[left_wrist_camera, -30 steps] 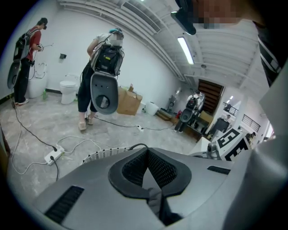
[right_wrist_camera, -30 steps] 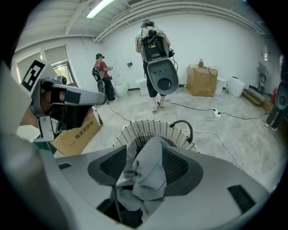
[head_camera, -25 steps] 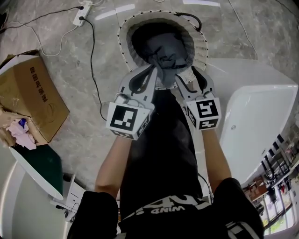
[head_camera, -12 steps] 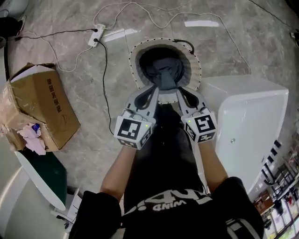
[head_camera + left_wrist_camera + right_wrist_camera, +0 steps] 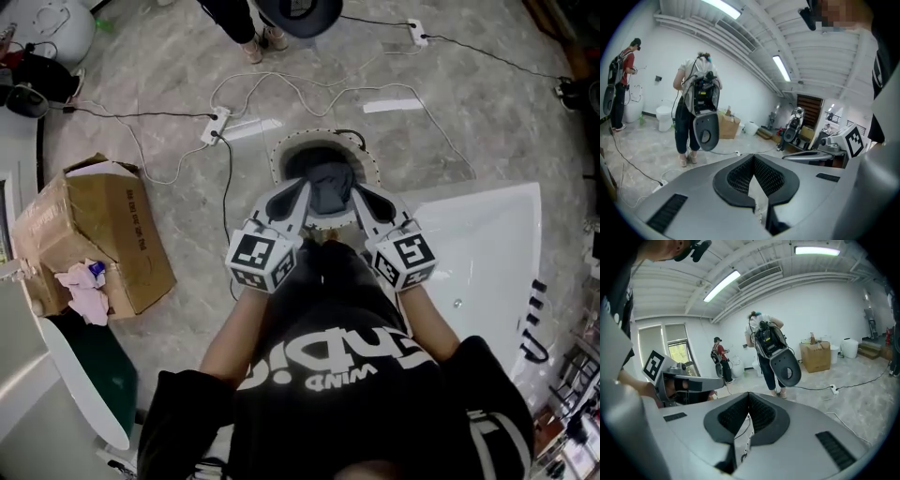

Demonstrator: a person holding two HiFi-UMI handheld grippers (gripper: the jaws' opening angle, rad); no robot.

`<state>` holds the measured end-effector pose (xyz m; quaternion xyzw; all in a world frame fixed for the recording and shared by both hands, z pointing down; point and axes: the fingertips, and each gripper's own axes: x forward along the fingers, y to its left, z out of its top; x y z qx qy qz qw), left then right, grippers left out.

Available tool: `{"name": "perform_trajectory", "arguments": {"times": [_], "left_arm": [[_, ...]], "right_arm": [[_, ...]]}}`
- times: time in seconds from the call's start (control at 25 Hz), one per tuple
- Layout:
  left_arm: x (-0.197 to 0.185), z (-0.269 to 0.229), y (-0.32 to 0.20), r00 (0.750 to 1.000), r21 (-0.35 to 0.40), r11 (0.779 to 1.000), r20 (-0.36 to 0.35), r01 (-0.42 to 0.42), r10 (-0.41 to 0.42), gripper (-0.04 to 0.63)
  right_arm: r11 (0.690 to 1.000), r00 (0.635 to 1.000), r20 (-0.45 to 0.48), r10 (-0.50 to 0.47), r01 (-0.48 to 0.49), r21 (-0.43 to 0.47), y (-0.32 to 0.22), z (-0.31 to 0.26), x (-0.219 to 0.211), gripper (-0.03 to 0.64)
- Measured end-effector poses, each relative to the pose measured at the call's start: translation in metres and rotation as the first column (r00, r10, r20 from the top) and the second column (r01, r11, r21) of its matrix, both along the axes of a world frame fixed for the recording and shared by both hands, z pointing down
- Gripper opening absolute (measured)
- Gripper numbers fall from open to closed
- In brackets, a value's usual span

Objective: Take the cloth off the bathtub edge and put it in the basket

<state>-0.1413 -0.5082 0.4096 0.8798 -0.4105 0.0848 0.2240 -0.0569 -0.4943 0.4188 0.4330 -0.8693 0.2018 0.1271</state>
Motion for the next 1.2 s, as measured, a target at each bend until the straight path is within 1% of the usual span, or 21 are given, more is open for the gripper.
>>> {"name": "perform_trajectory", "arguments": {"times": [0.2, 0.32, 0.4, 0.64, 0.92, 1.2], "left_arm": [[-0.004, -0.061, 0.008, 1.000, 0.101, 0.995, -0.013, -0.001, 0.002, 0.013], [-0.007, -0.084, 0.015, 1.000, 0.158, 0.987, -0.007, 0.000, 0.001, 0.014], [-0.010, -0.092, 0.020, 1.000, 0.178, 0.984, -0.006, 0.011, -0.010, 0.014], [-0.022, -0.093, 0.026, 0.999, 0.181, 0.982, -0.015, 0.047, -0.045, 0.014], [-0.020, -0.096, 0.029, 0.999, 0.198, 0.979, -0.009, 0.045, -0.044, 0.012], [-0.020, -0.096, 0.032, 0.999, 0.196, 0.979, -0.009, 0.049, -0.048, 0.014]], "right_arm": [[0.997, 1.000, 0.017, -0.003, 0.002, 0.076, 0.008, -0.047, 0.003, 0.014], [0.993, 1.000, 0.027, -0.008, 0.005, 0.119, 0.011, -0.067, 0.003, 0.014], [0.989, 0.999, 0.033, -0.007, 0.002, 0.145, 0.014, -0.075, 0.003, 0.014], [0.983, 0.999, 0.052, 0.006, -0.015, 0.182, 0.013, -0.084, 0.002, 0.014], [0.980, 0.999, 0.049, 0.010, -0.019, 0.196, 0.015, -0.087, 0.001, 0.014], [0.981, 0.999, 0.053, 0.006, -0.016, 0.193, 0.019, -0.088, 0.002, 0.014]]}}
